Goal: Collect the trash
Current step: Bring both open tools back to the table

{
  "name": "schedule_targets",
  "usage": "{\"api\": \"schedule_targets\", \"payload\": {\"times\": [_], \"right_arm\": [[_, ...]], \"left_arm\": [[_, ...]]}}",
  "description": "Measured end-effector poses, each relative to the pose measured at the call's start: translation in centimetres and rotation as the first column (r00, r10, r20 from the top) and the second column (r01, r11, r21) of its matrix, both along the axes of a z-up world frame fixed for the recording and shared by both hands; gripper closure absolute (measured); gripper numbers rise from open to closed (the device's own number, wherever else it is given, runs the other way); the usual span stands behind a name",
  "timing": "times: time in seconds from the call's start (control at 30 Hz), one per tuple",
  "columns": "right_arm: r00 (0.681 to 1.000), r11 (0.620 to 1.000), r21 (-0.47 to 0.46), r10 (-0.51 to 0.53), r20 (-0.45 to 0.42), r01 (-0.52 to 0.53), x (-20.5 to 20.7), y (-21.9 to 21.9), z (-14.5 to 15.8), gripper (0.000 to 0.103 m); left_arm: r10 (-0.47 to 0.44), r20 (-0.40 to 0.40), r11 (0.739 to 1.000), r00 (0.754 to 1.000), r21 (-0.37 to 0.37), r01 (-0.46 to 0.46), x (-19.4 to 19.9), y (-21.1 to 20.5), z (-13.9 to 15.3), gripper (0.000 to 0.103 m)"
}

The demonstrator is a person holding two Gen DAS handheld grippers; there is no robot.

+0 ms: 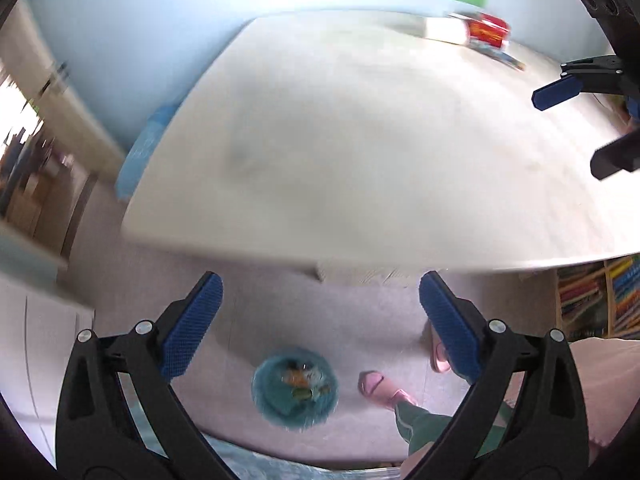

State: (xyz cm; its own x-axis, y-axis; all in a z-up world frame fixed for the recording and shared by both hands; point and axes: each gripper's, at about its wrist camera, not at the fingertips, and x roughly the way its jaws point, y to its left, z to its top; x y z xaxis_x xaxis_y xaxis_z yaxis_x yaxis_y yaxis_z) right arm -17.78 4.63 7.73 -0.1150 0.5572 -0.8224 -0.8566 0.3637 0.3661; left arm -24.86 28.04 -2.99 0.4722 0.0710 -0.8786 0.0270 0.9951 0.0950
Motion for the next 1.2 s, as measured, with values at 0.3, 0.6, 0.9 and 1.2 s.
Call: {"api": "schedule_targets", "payload": {"times": [0.3, 0.6, 0.9, 1.2], "right_arm": [[0.962, 0.961, -0.047, -0.268, 0.058, 0.271, 9.3, -14.3, -1.4, 0.006], [0.921, 0.926, -0.053, -0.365, 0.138, 0.375, 17.9, -21.7, -1.8, 0.006], [0.931, 0.932, -0.085, -0.341, 0.128, 0.353, 24.2, -23.4, -4.4, 0.006], [0.917, 0.911, -0.124, -0.379, 0.126, 0.394, 29.3, -22.4, -7.8, 0.006]], "left_arm": [[-0.201, 0.043, 0.979, 0.979, -0.011, 0.202, 10.7, -10.7, 1.5, 0.007], [-0.311, 0.074, 0.949, 0.947, -0.02, 0.313, 21.6, -18.5, 2.6, 0.007], [-0.364, 0.038, 0.931, 0.931, 0.06, 0.361, 30.8, -22.2, 3.0, 0.007], [-0.495, 0.004, 0.864, 0.869, 0.104, 0.492, 38.6, -24.1, 1.6, 0.007]]}}
